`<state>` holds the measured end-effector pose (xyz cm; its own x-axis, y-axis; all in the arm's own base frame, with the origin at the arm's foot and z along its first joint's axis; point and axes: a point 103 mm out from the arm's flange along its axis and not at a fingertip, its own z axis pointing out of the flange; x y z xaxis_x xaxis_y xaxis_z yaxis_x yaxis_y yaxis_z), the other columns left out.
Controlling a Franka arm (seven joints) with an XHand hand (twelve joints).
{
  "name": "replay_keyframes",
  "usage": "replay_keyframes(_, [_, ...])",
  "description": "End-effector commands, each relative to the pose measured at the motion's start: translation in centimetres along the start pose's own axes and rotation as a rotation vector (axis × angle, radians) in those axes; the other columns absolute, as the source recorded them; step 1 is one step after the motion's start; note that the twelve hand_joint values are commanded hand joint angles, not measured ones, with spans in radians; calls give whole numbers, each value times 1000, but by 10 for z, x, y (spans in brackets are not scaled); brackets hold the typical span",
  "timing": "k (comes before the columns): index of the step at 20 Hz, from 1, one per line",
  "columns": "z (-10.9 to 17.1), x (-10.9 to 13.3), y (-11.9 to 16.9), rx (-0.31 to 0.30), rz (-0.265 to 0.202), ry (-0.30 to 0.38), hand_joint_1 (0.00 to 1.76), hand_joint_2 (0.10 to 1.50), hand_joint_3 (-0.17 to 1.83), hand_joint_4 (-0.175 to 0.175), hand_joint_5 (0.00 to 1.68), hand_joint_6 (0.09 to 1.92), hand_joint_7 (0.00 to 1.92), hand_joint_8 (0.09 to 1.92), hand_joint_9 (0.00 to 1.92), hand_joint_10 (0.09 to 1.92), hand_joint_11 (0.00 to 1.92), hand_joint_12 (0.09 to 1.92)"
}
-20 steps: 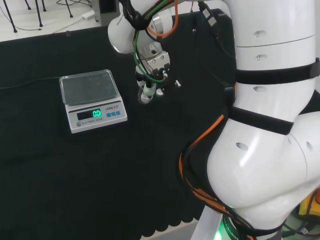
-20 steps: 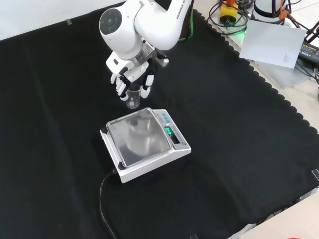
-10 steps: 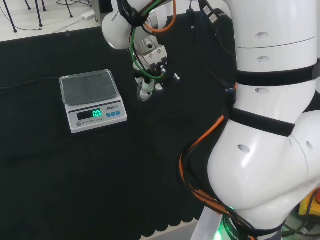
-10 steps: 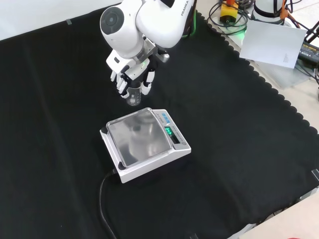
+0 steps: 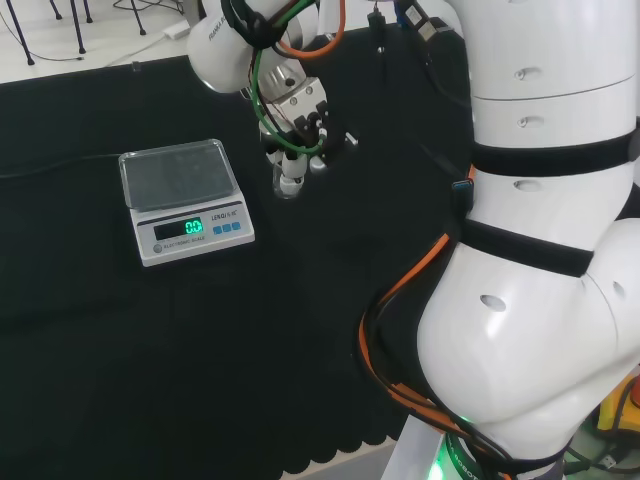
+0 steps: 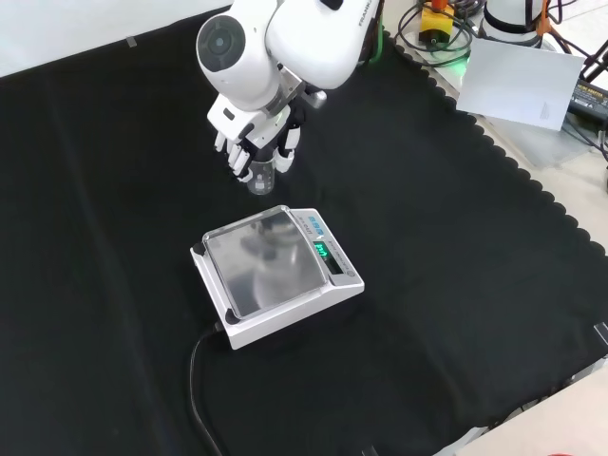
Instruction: Pick up the beaker.
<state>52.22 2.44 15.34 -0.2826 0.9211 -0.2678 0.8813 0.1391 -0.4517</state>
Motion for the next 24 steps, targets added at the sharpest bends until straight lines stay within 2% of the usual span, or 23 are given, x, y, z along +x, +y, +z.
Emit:
replay_keyframes(1, [-26,-9,-14,-3,-19,-28,1079,1169,75,-110,812,1270,919,933,1008,946,707,1280])
replay_keyframes(6, [-57,-24,-33,-18,-25,20,1080,1170,72,-111,813,1269,931,937,1011,948,714,1275])
replay_keyframes(14, [-95,-38,-61,-57,-11,-46,1081,1171,69,-113,814,1268,946,940,1015,950,723,1271])
replay_keyframes(24, [-124,-33,-80,-89,-7,-75,1082,1172,67,-115,814,1268,953,941,1018,952,736,1265])
